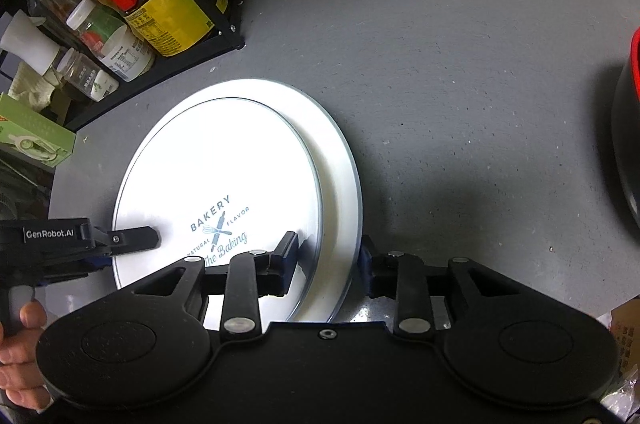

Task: Organize plates and bowls
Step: 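Open both grippers to release the 'BAKERY' plate on the stack, then move both open grippers to the rim of the red-rimmed bowl stack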

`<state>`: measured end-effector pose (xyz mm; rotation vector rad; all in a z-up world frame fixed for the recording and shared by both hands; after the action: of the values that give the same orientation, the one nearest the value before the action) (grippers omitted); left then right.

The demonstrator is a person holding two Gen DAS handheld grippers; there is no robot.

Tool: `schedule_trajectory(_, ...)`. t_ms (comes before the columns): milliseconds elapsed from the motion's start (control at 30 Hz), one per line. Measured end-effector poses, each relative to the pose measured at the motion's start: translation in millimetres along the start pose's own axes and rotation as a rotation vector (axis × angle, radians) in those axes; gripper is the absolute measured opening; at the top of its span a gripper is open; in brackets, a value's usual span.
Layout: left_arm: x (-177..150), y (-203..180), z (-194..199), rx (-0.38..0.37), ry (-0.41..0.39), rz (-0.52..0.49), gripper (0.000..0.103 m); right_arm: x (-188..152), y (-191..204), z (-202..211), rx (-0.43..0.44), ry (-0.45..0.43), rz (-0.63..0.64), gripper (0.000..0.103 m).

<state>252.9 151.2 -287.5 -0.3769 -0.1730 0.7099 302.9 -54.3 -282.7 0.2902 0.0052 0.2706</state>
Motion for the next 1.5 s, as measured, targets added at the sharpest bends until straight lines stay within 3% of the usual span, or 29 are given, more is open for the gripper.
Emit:
schedule_trajectory(267,3,-4,-5,0.002,0.014,-0.015,0.03,0,-3,3,0.003,-0.014,-0.046,0.028)
schedule_trajectory(467,9,-4,-5,0.023,0.021,-0.02,0.034,-4,-2,5,-0.02,-0.004,-0.066,0.034)
schedule_trajectory(533,12,-2,-1,0.054,0.01,-0.006,0.041,-5,-1,7,-0.025,0.004,-0.059,0.052)
schedule_trajectory(667,20,-3,10,0.092,-0.022,-0.007,0.057,-4,-1,20,-0.004,-0.022,-0.055,0.057)
schedule_trajectory(800,22,-11,20,0.088,-0.042,0.01,0.061,-2,-4,34,0.017,-0.045,-0.04,0.066)
schedule_trajectory(1000,15,-46,33,0.086,-0.089,-0.037,0.061,2,-12,58,-0.019,-0.091,0.04,0.075)
schedule_trajectory(1233,0,-98,48,0.082,-0.135,-0.101,0.061,12,-22,97,0.016,-0.157,0.082,0.081)
schedule_trajectory(1500,-14,-146,56,0.041,-0.157,-0.126,0.061,19,-43,127,0.042,-0.215,0.104,0.082)
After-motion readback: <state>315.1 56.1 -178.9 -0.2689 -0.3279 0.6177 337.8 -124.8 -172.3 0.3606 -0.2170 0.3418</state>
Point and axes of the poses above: each gripper's, at about its wrist camera, not at the fingertips, and z roughly against the way its jaws point, y to its left, x to its top, the point moved 10 cm from there along -z, roughly the way its jaws point, and after that the axes turned 7 degrees about y, right-handed, at the moved point
